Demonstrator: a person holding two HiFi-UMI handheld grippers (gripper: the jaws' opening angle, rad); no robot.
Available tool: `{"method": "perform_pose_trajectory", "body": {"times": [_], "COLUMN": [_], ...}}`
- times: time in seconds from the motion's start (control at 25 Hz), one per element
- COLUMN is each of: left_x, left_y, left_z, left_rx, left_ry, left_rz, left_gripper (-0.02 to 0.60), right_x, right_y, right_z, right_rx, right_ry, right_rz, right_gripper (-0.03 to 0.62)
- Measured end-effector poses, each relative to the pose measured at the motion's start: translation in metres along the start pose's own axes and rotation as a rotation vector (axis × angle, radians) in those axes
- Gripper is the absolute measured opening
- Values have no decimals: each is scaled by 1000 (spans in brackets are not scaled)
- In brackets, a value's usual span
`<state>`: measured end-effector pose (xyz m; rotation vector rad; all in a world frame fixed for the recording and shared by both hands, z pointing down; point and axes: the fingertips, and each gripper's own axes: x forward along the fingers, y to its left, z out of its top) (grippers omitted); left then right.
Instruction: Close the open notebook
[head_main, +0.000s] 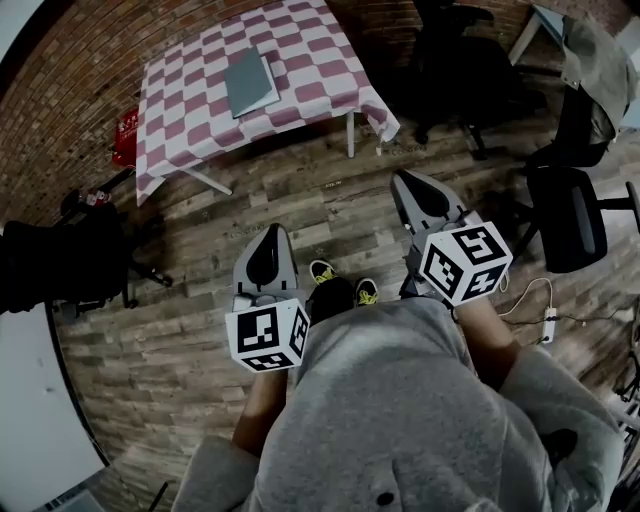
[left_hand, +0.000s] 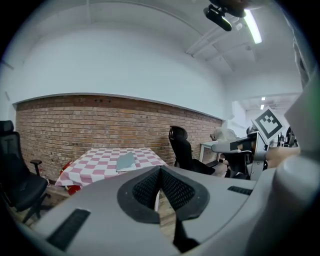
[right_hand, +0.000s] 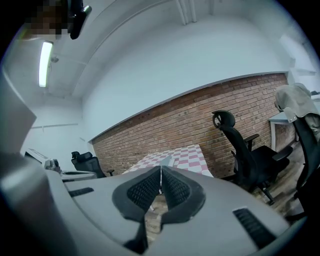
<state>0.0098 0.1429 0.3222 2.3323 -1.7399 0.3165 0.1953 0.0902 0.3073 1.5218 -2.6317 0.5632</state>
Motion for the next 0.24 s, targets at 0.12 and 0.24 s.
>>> {"method": "perform_pose_trajectory", "body": {"times": [0.12,0.24], "left_x": [0,-1], "left_y": [-8,-16], "left_z": [2,2], "left_rx": [9,11], "left_ry": [3,6], "left_rz": [-7,-10], "left_gripper": [11,12], "right_x": [-8,-14], "right_y": [-7,-12], "right_z": [1,2], "right_rx": [7,12], "right_ry": [-3,-5], "right_rz": [-9,-14], "right_gripper": [26,26]}}
